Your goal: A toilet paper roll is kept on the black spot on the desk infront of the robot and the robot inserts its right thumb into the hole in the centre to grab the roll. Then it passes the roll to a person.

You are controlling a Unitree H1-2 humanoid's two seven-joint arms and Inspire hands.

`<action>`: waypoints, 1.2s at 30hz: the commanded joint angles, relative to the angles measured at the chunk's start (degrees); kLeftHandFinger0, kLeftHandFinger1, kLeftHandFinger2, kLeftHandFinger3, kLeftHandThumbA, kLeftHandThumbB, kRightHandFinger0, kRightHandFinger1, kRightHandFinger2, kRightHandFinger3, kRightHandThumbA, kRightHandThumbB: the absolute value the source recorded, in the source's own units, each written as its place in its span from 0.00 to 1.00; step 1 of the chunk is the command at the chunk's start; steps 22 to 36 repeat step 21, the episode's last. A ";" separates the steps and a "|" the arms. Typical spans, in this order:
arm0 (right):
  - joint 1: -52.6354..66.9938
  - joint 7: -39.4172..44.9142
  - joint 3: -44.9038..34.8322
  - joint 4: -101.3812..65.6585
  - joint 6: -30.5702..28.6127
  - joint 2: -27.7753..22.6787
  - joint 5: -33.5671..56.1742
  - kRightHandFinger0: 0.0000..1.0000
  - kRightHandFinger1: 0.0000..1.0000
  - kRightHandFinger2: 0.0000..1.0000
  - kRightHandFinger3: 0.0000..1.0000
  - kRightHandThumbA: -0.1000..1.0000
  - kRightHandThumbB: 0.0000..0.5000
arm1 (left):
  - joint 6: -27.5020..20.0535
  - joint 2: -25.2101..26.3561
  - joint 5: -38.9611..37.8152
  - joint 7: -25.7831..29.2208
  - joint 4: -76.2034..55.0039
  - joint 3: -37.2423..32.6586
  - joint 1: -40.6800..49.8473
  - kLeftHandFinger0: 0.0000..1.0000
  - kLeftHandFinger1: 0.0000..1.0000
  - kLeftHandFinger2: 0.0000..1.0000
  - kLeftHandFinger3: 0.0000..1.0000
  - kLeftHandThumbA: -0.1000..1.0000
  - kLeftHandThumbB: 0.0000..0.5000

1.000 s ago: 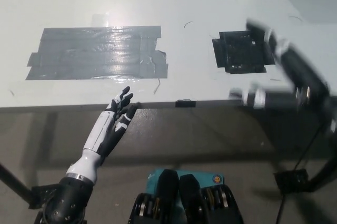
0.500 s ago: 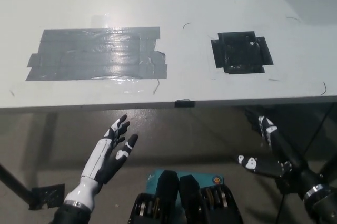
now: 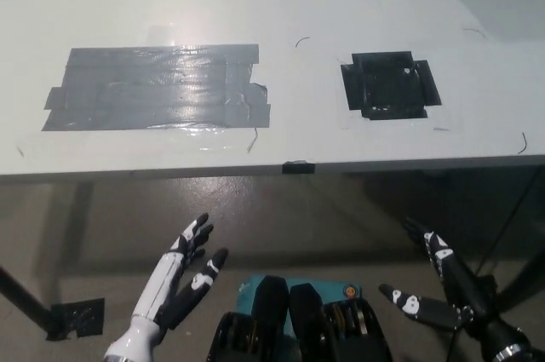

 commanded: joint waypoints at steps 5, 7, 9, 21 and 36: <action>1.27 -0.14 -0.06 0.93 -5.65 0.80 1.22 1.00 1.00 1.00 1.00 0.75 0.59 | -2.72 0.22 0.36 -0.19 -1.74 -0.52 2.02 1.00 1.00 1.00 1.00 0.76 0.06; 0.90 -0.07 -0.02 1.25 -5.60 0.98 1.19 1.00 1.00 1.00 1.00 0.76 0.59 | -2.77 0.27 0.32 -0.06 -1.66 -0.35 2.06 1.00 1.00 1.00 1.00 0.75 0.05; 0.62 0.03 0.08 1.47 -5.76 0.99 0.99 1.00 1.00 1.00 1.00 0.76 0.59 | -2.70 0.35 0.30 -0.03 -1.73 -0.22 2.17 1.00 1.00 1.00 1.00 0.74 0.04; -1.47 0.49 0.21 1.88 -5.45 0.82 0.80 1.00 1.00 1.00 1.00 0.75 0.54 | -2.37 0.34 0.05 0.05 -1.50 0.34 1.15 1.00 1.00 1.00 1.00 0.71 0.06; -1.47 0.49 0.21 1.88 -5.45 0.82 0.80 1.00 1.00 1.00 1.00 0.75 0.54 | -2.37 0.34 0.05 0.05 -1.50 0.34 1.15 1.00 1.00 1.00 1.00 0.71 0.06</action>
